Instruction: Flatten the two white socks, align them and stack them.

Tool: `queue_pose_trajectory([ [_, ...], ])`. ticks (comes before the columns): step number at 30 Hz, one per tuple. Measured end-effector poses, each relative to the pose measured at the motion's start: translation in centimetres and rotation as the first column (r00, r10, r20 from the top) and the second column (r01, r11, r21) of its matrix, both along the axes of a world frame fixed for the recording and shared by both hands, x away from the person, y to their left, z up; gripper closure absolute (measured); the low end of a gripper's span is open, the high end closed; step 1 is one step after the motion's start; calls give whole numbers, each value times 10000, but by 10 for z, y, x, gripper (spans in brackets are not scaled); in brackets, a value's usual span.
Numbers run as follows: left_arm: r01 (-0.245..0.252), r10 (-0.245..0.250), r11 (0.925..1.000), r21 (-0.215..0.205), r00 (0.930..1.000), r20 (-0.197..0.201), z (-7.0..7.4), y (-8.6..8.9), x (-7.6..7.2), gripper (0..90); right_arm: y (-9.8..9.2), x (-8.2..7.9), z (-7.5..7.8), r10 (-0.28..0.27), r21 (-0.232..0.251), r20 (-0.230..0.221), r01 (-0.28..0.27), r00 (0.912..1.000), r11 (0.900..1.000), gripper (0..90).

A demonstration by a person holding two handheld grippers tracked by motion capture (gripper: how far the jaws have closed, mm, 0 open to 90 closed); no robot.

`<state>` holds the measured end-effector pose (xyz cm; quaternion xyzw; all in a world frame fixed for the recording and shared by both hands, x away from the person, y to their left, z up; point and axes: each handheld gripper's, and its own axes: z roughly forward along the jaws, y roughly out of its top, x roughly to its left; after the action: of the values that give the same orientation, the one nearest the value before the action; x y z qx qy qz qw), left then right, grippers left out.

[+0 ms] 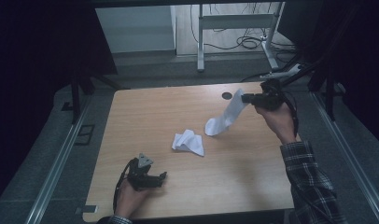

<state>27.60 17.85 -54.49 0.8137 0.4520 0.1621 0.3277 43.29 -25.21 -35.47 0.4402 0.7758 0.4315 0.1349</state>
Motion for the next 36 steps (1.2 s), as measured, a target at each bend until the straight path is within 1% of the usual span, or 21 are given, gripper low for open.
queue_pose_trajectory([
  [5,29,-29,10000,28,10000,12,0,0,0,97,-27,0,-32,-547,-399,-397,531,9977,9978,807],
  [7,18,-18,10000,57,10000,-4,0,0,0,98,-37,-1,-44,-765,-686,-493,730,9958,9950,804],
  [10,-114,114,9999,7,9999,-27,0,-1,1,99,-50,-4,-61,-1053,-926,-703,986,9920,9908,798],
  [11,-159,159,9999,-8,9999,-27,0,-1,1,100,-54,-5,-66,-1096,-963,-705,1026,9915,9901,796],
  [13,-176,176,9998,-4,9998,-15,0,-2,2,100,-62,-8,-77,-1244,-1200,-794,1144,9890,9862,790],
  [17,-192,192,9998,4,9998,-15,0,-2,3,99,-80,-13,-101,-1482,-1287,-1107,1337,9827,9826,783],
  [18,-155,155,9999,29,9999,-6,0,-3,5,99,-86,-16,-110,-1576,-1360,-1195,1410,9802,9806,782],
  [22,-193,193,9998,-4,9998,14,0,-4,6,99,-96,-22,-131,-1718,-1544,-1431,1494,9747,9766,777],
  [25,-149,149,9999,42,9999,5,0,-4,7,99,-102,-26,-150,-1802,-1878,-1586,1495,9708,9708,765],
  [27,-120,120,9999,60,9999,7,0,-4,7,99,-104,-28,-162,-1817,-1996,-1718,1465,9682,9689,750],
  [28,-119,119,9999,60,9999,11,0,-5,7,98,-105,-29,-166,-1820,-2000,-1750,1461,9676,9688,735],
  [29,-162,162,9999,-3,9999,27,0,-5,7,98,-108,-29,-167,-1741,-1778,-1721,1432,9696,9736,731],
  [30,-162,162,9999,5,9999,25,0,-5,7,98,-109,-29,-167,-1731,-1736,-1755,1426,9691,9744,717],
  [31,-145,145,9999,38,9999,12,0,-5,8,98,-110,-30,-164,-1786,-1850,-1617,1479,9705,9715,702],
  [32,-153,153,9999,41,9999,1,0,-5,8,98,-111,-31,-162,-1816,-1813,-1483,1538,9721,9713,683],
  [33,-169,169,9998,45,9999,2,0,-5,8,99,-113,-31,-161,-1767,-1709,-1392,1521,9744,9735,671],
  [34,-181,181,9998,47,9998,-2,0,-5,8,99,-114,-32,-161,-1722,-1494,-1417,1509,9748,9772,648],
  [35,-219,219,9997,67,9997,-50,1,-5,9,101,-114,-33,-161,-1723,-1475,-1436,1511,9745,9774,633],
  [36,-241,242,9997,102,9997,-96,2,-5,9,112,-115,-34,-161,-1671,-1574,-1351,1454,9766,9768,617],
])
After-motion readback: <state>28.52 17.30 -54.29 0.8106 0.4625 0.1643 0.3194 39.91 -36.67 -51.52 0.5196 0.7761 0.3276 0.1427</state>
